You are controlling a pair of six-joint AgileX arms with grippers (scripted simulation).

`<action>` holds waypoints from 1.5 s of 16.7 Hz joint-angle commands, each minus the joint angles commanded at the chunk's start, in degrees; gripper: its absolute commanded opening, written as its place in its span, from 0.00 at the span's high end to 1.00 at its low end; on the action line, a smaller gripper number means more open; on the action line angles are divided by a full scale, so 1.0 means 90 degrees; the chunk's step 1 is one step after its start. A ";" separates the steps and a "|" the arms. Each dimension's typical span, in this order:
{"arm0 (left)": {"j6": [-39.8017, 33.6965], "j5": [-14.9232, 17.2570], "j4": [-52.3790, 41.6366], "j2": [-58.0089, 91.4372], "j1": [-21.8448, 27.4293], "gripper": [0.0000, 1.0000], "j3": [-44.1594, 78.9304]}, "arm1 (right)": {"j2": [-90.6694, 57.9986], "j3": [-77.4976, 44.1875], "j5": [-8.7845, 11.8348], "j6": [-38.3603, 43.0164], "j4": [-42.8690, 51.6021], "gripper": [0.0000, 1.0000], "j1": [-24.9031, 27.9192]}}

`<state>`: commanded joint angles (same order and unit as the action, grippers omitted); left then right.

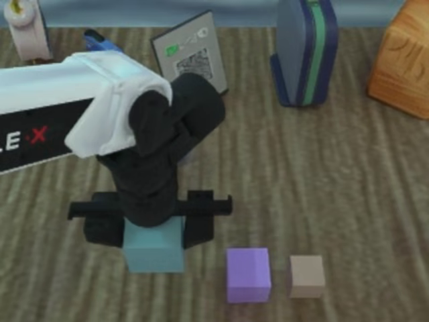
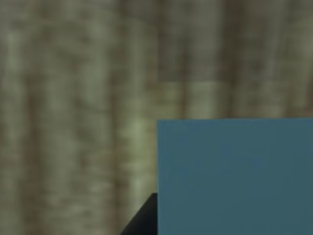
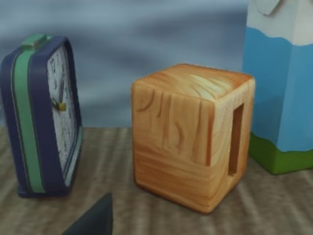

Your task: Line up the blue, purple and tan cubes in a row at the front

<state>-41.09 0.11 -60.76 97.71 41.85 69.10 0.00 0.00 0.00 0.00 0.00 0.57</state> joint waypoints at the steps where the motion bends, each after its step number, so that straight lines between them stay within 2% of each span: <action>1: 0.0000 0.0000 0.0000 0.0000 0.0000 1.00 0.0000 | 0.0000 0.0000 0.0000 0.0000 0.0000 0.00 0.0000; 6: 0.0027 -0.0001 0.0241 0.0115 -0.0022 1.00 -0.0172 | 0.0000 0.0000 0.0000 0.0000 0.0000 0.00 0.0000; 12: 0.0013 0.0004 0.1656 0.0602 -0.0008 1.00 -0.1021 | 0.0000 0.0000 0.0000 0.0000 0.0000 0.00 0.0000; 17: 0.0011 0.0002 0.1777 0.0663 -0.0001 1.00 -0.1114 | 0.0000 0.0000 0.0000 0.0000 0.0000 0.00 0.0000; 25: 0.0011 0.0002 0.1777 0.0663 -0.0001 0.40 -0.1114 | 0.0000 0.0000 0.0000 0.0000 0.0000 0.00 0.0000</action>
<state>-40.99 0.13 -44.77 103.68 41.84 59.08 0.00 0.00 0.00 0.00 0.00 0.57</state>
